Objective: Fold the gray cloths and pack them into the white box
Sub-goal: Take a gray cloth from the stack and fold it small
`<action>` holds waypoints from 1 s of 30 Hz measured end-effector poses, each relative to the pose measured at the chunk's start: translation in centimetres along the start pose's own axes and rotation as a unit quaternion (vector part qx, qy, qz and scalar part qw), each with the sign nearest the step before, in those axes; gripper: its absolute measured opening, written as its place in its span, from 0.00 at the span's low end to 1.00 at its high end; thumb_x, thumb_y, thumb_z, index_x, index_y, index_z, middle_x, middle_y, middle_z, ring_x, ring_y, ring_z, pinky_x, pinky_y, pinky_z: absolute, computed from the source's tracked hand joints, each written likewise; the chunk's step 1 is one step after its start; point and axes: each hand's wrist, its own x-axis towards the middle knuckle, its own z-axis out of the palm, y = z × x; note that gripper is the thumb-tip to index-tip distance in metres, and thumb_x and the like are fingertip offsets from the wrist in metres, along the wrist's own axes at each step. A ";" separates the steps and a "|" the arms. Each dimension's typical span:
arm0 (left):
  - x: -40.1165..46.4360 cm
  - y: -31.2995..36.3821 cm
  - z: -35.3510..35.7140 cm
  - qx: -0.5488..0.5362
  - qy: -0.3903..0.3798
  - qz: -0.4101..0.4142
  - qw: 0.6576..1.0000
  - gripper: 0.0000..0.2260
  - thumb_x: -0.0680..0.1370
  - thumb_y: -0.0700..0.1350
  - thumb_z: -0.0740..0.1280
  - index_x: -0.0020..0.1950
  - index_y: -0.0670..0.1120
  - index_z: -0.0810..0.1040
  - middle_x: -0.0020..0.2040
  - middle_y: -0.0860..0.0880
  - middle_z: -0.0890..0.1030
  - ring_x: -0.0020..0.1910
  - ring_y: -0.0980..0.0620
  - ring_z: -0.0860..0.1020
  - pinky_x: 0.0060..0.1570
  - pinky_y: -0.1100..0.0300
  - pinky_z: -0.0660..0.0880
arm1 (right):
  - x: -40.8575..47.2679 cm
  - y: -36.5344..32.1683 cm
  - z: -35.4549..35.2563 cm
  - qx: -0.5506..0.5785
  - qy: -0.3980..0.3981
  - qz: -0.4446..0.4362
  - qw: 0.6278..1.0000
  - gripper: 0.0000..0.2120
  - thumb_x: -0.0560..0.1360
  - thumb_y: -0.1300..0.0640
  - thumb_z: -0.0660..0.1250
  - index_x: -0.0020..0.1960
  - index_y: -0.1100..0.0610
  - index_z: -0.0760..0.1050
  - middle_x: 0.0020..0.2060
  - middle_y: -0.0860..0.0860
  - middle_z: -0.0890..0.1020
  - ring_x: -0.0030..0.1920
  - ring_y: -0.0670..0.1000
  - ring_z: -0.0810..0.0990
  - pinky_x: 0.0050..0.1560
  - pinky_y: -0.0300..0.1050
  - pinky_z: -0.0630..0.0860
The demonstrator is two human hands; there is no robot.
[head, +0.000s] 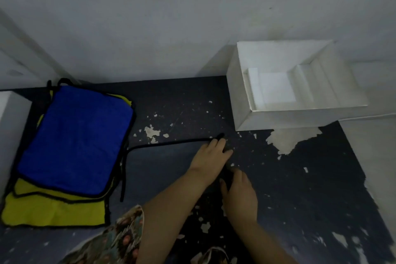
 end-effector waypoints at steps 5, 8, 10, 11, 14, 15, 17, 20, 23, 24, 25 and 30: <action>0.4 -0.8 -0.3 0.036 -0.011 0.021 0.999 0.25 0.70 0.33 0.67 0.65 0.44 0.66 0.70 0.40 0.62 0.62 0.43 0.66 0.54 0.51 0.70 | 0.1 -0.6 -0.6 0.090 -0.052 0.064 0.992 0.15 0.78 0.55 0.62 0.63 0.58 0.69 0.56 0.54 0.78 0.52 0.48 0.76 0.53 0.39 0.74; 0.2 -1.4 -0.7 0.046 -0.010 0.034 0.998 0.24 0.70 0.33 0.66 0.65 0.45 0.66 0.69 0.39 0.62 0.62 0.42 0.66 0.53 0.51 0.70 | 0.4 -2.0 -1.5 0.204 -0.058 0.089 0.973 0.15 0.75 0.64 0.64 0.62 0.60 0.72 0.53 0.55 0.78 0.49 0.48 0.75 0.49 0.38 0.72; -0.1 -1.7 -1.2 0.038 0.005 0.047 0.998 0.24 0.71 0.33 0.67 0.64 0.46 0.66 0.66 0.40 0.64 0.60 0.43 0.67 0.51 0.51 0.71 | 0.2 -3.1 -1.9 0.237 -0.059 0.079 0.966 0.14 0.74 0.65 0.64 0.60 0.59 0.73 0.49 0.52 0.77 0.47 0.46 0.75 0.45 0.34 0.72; -0.4 -1.9 -1.5 0.031 0.017 0.055 0.998 0.22 0.71 0.34 0.66 0.63 0.47 0.66 0.64 0.40 0.65 0.58 0.44 0.68 0.50 0.51 0.72 | 0.1 -3.8 -2.1 0.249 -0.056 0.074 0.964 0.13 0.74 0.65 0.64 0.59 0.58 0.73 0.47 0.50 0.76 0.46 0.45 0.74 0.42 0.31 0.69; -2.1 -3.4 -2.8 0.016 0.076 0.060 0.995 0.19 0.72 0.35 0.66 0.60 0.48 0.67 0.57 0.43 0.69 0.53 0.46 0.70 0.44 0.53 0.73 | -0.5 -5.7 -2.5 0.284 -0.037 0.048 0.957 0.11 0.73 0.65 0.65 0.54 0.56 0.74 0.44 0.48 0.75 0.43 0.43 0.73 0.40 0.28 0.67; -3.0 -4.3 -3.3 0.013 0.098 0.051 0.994 0.19 0.71 0.35 0.66 0.59 0.48 0.67 0.55 0.44 0.69 0.51 0.47 0.70 0.42 0.54 0.73 | -0.7 -6.4 -2.6 0.290 -0.033 0.029 0.956 0.10 0.72 0.65 0.65 0.52 0.54 0.74 0.43 0.47 0.75 0.42 0.42 0.72 0.39 0.28 0.67; -5.1 -6.4 -4.2 0.010 0.125 0.031 0.992 0.20 0.70 0.35 0.68 0.57 0.48 0.68 0.53 0.45 0.70 0.49 0.49 0.71 0.40 0.56 0.73 | -1.3 -7.9 -2.5 0.295 -0.034 -0.015 0.955 0.11 0.72 0.66 0.65 0.47 0.51 0.72 0.39 0.44 0.73 0.40 0.41 0.71 0.39 0.26 0.67; -9.2 -9.7 -5.3 0.021 0.130 0.006 0.991 0.19 0.67 0.37 0.72 0.54 0.48 0.72 0.49 0.46 0.75 0.44 0.51 0.74 0.36 0.62 0.70 | -2.5 -10.7 -1.7 0.283 -0.059 -0.078 0.954 0.13 0.72 0.66 0.65 0.47 0.49 0.70 0.37 0.40 0.69 0.39 0.39 0.70 0.39 0.26 0.67; -13.3 -12.3 -5.4 0.012 0.125 -0.023 0.992 0.18 0.63 0.37 0.75 0.50 0.48 0.78 0.44 0.48 0.79 0.38 0.53 0.77 0.32 0.65 0.68 | -3.8 -13.2 -0.1 0.259 -0.100 -0.141 0.950 0.11 0.72 0.66 0.64 0.49 0.51 0.73 0.37 0.37 0.67 0.40 0.37 0.69 0.41 0.26 0.66; -14.4 -13.0 -5.3 0.005 0.120 -0.036 0.992 0.17 0.63 0.37 0.76 0.49 0.47 0.79 0.43 0.48 0.79 0.36 0.53 0.77 0.30 0.65 0.69 | -4.3 -14.0 0.6 0.253 -0.112 -0.159 0.948 0.11 0.72 0.66 0.63 0.50 0.53 0.73 0.37 0.37 0.67 0.40 0.36 0.68 0.42 0.25 0.66; -15.4 -13.7 -5.2 -0.002 0.116 -0.049 0.992 0.15 0.62 0.35 0.76 0.47 0.46 0.80 0.41 0.48 0.79 0.35 0.52 0.77 0.28 0.65 0.69 | -4.8 -14.7 1.3 0.247 -0.123 -0.176 0.945 0.11 0.72 0.66 0.63 0.51 0.54 0.73 0.38 0.37 0.67 0.41 0.37 0.68 0.44 0.25 0.65; -17.5 -16.0 -4.2 -0.007 0.088 -0.088 0.992 0.14 0.60 0.32 0.77 0.39 0.46 0.82 0.35 0.50 0.80 0.27 0.54 0.76 0.25 0.66 0.66 | -6.5 -17.0 4.8 0.177 -0.138 -0.246 0.943 0.11 0.74 0.67 0.59 0.54 0.58 0.74 0.51 0.51 0.75 0.52 0.45 0.70 0.51 0.31 0.64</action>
